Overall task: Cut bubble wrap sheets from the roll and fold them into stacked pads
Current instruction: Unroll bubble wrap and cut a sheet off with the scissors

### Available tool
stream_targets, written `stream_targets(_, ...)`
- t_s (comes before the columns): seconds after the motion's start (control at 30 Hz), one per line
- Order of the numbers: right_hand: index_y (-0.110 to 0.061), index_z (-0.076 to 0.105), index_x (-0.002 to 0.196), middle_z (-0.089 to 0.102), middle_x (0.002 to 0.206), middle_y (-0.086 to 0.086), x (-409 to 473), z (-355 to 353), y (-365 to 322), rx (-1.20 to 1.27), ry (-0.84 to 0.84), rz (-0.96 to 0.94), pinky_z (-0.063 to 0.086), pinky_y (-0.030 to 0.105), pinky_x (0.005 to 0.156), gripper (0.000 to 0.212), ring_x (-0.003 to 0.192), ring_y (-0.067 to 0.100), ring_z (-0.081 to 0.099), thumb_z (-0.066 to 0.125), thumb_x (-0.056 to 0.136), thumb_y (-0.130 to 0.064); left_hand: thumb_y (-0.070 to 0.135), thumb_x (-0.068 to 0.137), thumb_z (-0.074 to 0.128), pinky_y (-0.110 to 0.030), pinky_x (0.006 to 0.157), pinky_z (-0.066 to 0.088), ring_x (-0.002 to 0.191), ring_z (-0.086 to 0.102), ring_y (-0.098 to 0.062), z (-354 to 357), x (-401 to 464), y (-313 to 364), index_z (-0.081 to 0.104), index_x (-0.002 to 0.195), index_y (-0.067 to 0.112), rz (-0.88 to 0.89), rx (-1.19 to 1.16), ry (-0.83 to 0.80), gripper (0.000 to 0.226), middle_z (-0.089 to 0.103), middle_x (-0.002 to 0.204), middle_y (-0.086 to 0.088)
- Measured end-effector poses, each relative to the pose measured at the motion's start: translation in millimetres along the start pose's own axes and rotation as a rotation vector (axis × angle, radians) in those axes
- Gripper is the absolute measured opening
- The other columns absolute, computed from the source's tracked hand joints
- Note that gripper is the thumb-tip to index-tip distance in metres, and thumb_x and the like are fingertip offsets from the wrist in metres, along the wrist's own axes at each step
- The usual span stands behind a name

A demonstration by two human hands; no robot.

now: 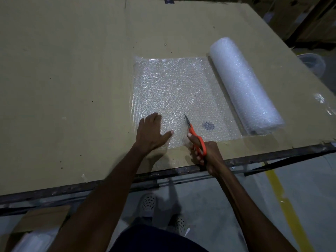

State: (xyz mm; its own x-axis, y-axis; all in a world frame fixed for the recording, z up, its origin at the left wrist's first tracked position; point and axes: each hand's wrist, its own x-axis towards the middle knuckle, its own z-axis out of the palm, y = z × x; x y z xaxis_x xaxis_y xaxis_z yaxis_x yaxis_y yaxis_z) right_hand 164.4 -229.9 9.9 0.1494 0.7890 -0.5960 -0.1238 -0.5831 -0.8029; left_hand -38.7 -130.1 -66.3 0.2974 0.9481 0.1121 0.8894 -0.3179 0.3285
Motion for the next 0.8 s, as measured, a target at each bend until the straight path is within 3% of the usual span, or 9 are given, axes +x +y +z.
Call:
stream_targets(0.1,-0.007,0.065,0.071,0.046,0.054,0.007,-1.5,-6.1,5.8,0.001,-0.003,0.003,0.024,0.019,0.040,0.045,0.040,0.015,0.037,0.087,0.076,-0.045,0.068,0.085,0.046,-0.046,0.101,0.039,0.121,0.050,-0.033,-7.4,22.2,-7.7,0.055,0.126,0.006,0.032,-0.009,0.044,0.075,0.055,0.129,-0.015)
stream_targets(0.23,-0.006,0.067,0.076,0.049,0.055,0.007,-3.8,-10.9,7.3,-0.025,0.010,0.004,0.025,0.019,0.039,0.045,0.042,0.015,0.038,0.087,0.076,-0.046,0.060,0.099,0.037,-0.056,0.119,0.019,0.149,0.022,-0.034,1.3,45.8,-16.3,0.037,0.146,0.003,0.001,-0.011,-0.032,0.074,0.030,0.158,-0.019)
stream_targets(0.4,-0.010,0.065,0.071,0.048,0.057,0.007,4.3,-4.8,-1.8,0.000,0.008,0.025,0.025,0.019,0.038,0.045,0.043,0.015,0.038,0.087,0.074,-0.049,0.062,0.101,0.025,-0.051,0.123,0.004,0.154,0.002,-0.028,4.9,63.2,-23.6,0.016,0.157,0.002,0.015,-0.008,-0.105,0.083,0.008,0.166,-0.016)
stream_targets(0.57,-0.007,0.067,0.075,0.047,0.056,0.007,6.1,-11.1,0.8,-0.019,0.007,0.031,0.022,0.020,0.042,0.042,0.042,0.015,0.037,0.087,0.077,-0.043,0.068,0.097,0.013,-0.049,0.124,0.005,0.154,0.003,-0.026,10.2,62.0,-28.2,0.013,0.158,0.003,0.036,0.008,-0.101,0.089,0.006,0.167,-0.014)
stream_targets(0.8,-0.006,0.068,0.075,0.049,0.056,0.006,12.6,-3.0,-9.4,0.006,-0.015,0.049,0.025,0.019,0.044,0.047,0.044,0.015,0.039,0.087,0.074,-0.050,0.066,0.100,0.016,-0.049,0.124,0.006,0.154,0.003,-0.024,11.6,61.3,-29.3,0.014,0.158,0.003,0.036,0.003,-0.087,0.085,0.007,0.167,-0.013)
